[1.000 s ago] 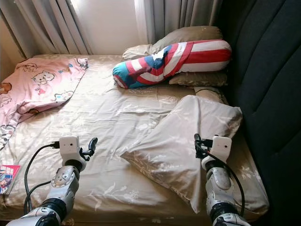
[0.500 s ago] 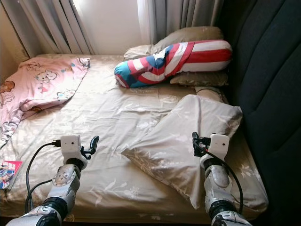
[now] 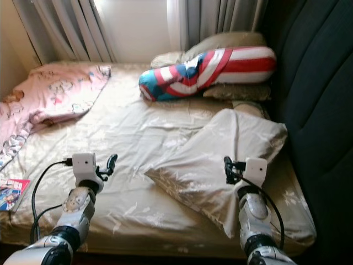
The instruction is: Clean up the room
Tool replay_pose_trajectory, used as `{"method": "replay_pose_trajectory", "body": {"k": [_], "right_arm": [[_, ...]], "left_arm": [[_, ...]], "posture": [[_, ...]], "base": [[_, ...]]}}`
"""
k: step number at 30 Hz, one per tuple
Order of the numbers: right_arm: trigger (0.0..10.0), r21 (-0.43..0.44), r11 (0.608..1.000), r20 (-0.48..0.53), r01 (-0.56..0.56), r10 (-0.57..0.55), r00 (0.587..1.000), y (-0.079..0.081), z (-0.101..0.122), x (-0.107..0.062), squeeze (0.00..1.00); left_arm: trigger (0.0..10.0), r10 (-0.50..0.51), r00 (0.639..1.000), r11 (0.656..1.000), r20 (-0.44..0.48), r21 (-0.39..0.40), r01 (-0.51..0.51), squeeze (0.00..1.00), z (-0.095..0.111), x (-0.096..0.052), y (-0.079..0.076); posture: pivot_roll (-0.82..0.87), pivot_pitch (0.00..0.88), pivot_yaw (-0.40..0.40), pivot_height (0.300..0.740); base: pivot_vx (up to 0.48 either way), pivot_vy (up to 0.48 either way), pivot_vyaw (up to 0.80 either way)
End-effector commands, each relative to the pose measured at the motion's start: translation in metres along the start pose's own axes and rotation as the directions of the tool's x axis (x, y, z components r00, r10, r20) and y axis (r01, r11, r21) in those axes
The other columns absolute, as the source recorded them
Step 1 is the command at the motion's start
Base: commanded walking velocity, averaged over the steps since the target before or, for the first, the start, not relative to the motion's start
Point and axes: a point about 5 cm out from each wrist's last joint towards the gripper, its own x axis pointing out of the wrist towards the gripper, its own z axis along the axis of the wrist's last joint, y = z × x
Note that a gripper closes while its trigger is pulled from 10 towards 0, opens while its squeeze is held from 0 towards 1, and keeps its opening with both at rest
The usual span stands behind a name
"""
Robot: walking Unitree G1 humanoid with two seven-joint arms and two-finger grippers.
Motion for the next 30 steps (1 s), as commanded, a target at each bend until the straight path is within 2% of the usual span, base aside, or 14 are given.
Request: {"method": "replay_pose_trajectory", "body": {"k": [1, 30], "right_arm": [[10.0, 0.005, 1.000, 0.005, -0.004, 0.004, 1.000, 0.0028, 0.0024, 0.0023, 0.00], [10.0, 0.029, 1.000, -0.008, -0.012, 0.012, 1.000, 0.0054, 0.0019, 0.0037, 0.00]], "left_arm": [[10.0, 0.009, 1.000, 1.000, -0.013, 0.004, -0.009, 0.00, -0.0001, 0.0006, 0.0036], [10.0, -0.003, 0.999, 1.000, -0.036, 0.008, 0.003, 0.00, -0.0012, 0.0018, 0.0011]], "posture": [[-0.17, 0.000, 0.001, 0.656], [-0.16, 0.000, 0.003, 0.656]], "base": [[0.000, 0.000, 0.00], [0.000, 0.000, 0.00]]}}
